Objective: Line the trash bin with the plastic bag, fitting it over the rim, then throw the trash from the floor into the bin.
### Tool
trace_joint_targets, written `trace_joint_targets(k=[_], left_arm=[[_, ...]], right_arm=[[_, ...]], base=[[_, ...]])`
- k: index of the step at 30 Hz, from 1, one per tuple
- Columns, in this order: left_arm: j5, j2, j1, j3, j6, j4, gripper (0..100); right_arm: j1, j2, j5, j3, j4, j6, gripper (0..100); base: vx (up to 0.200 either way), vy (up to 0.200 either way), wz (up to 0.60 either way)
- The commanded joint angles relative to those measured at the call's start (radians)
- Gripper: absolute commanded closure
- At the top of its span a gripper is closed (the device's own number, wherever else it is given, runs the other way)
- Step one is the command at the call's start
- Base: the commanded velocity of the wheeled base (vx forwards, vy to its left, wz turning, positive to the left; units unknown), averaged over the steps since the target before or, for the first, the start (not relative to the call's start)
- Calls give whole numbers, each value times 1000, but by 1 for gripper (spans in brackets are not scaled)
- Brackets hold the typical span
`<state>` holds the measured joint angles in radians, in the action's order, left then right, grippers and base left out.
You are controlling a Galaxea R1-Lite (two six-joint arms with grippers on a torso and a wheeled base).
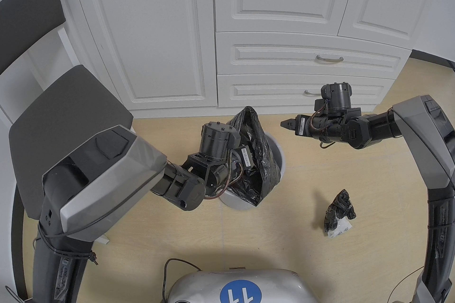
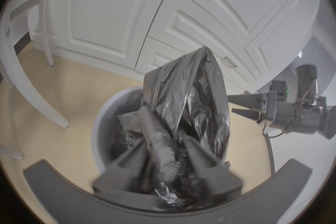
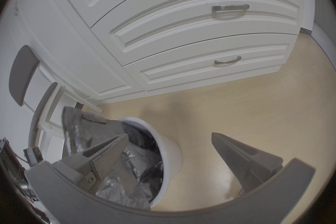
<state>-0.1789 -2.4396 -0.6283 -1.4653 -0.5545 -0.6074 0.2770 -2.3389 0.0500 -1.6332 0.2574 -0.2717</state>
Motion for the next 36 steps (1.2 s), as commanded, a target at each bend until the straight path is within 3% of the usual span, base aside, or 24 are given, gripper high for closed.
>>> trace_joint_targets(k=[1, 7, 15, 20, 30, 36], left_arm=[[6, 70, -4, 20, 2, 64, 0], [7, 194, -1, 141, 47, 115, 0], [-2, 244, 30, 332, 186, 92, 0], [3, 235, 52, 393, 260, 11, 0], [44, 168, 108, 416, 427, -109, 0], [75, 188, 111, 457, 435, -110, 0]], right_arm=[[21, 66, 2, 61, 2, 11, 0], [62, 187, 14, 245, 32, 140, 0], [157, 178, 22, 418, 269, 232, 0], [172, 58, -39, 366, 361, 232, 0], [180, -56, -136, 217, 356, 175, 0], [186, -68, -139, 196, 355, 164, 0]], base=[[0, 0, 0], [0, 0, 0], [0, 0, 0], [0, 0, 0], [0, 0, 0], [0, 0, 0]])
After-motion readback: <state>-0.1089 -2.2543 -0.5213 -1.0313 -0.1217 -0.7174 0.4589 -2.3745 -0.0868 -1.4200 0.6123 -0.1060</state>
